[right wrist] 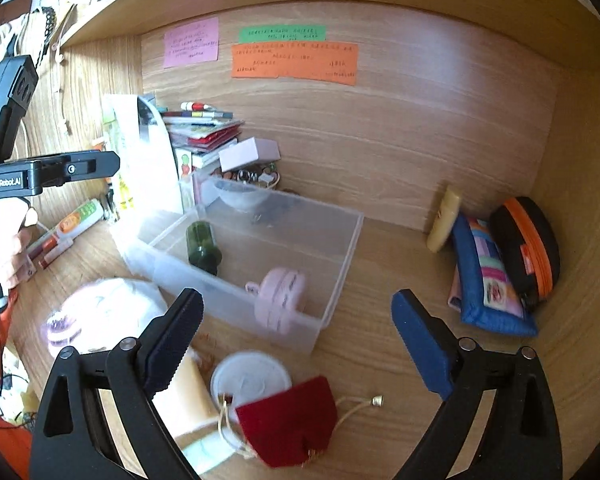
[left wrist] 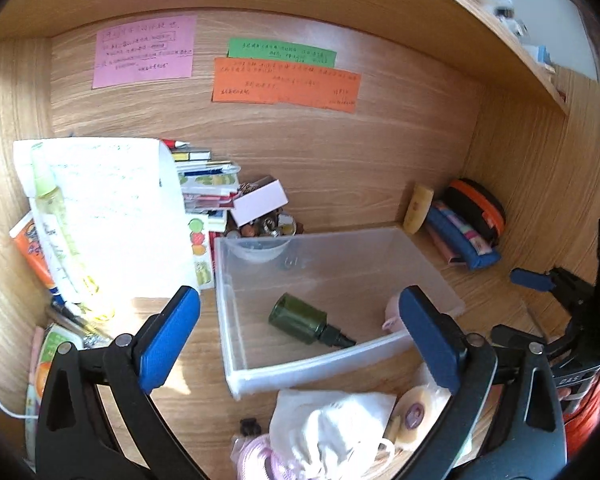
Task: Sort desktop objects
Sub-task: 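Grasp the cream tub with the right tool while the left tool grasps the white pouch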
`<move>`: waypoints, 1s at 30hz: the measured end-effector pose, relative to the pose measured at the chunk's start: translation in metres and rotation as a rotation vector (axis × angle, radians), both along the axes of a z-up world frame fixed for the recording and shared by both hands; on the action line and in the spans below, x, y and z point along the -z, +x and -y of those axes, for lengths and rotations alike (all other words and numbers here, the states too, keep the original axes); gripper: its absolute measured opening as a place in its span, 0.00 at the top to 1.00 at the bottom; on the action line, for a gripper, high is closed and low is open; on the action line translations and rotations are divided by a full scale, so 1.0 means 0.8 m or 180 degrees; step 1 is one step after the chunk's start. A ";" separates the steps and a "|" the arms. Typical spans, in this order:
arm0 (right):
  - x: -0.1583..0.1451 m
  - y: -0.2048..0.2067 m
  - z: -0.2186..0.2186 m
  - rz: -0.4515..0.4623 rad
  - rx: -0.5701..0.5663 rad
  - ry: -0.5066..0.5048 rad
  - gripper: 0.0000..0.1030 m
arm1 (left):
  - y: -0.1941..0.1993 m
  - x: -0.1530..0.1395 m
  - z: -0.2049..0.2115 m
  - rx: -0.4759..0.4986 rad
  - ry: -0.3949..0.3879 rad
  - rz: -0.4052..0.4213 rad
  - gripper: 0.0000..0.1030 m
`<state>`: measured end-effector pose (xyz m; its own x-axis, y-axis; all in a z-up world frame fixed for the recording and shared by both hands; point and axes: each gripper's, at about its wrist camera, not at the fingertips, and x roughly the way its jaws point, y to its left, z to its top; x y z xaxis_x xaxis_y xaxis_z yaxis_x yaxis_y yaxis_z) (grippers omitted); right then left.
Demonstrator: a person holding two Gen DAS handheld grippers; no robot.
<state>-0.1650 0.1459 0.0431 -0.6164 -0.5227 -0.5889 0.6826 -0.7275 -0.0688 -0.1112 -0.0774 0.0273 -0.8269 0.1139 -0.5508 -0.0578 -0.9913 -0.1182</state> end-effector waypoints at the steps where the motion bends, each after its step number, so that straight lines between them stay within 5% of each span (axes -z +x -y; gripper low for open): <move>1: 0.003 0.003 0.000 0.0007 -0.0004 0.0012 0.08 | 0.003 0.002 -0.001 0.0002 -0.0023 0.0003 0.02; 19: 0.076 0.068 0.048 0.0415 -0.0599 0.0344 0.08 | 0.070 0.048 0.007 -0.0133 -0.0360 0.0188 0.02; 30: 0.095 0.058 0.085 0.0691 -0.1043 0.0620 0.15 | 0.101 0.059 0.041 -0.0277 -0.0293 0.0232 0.02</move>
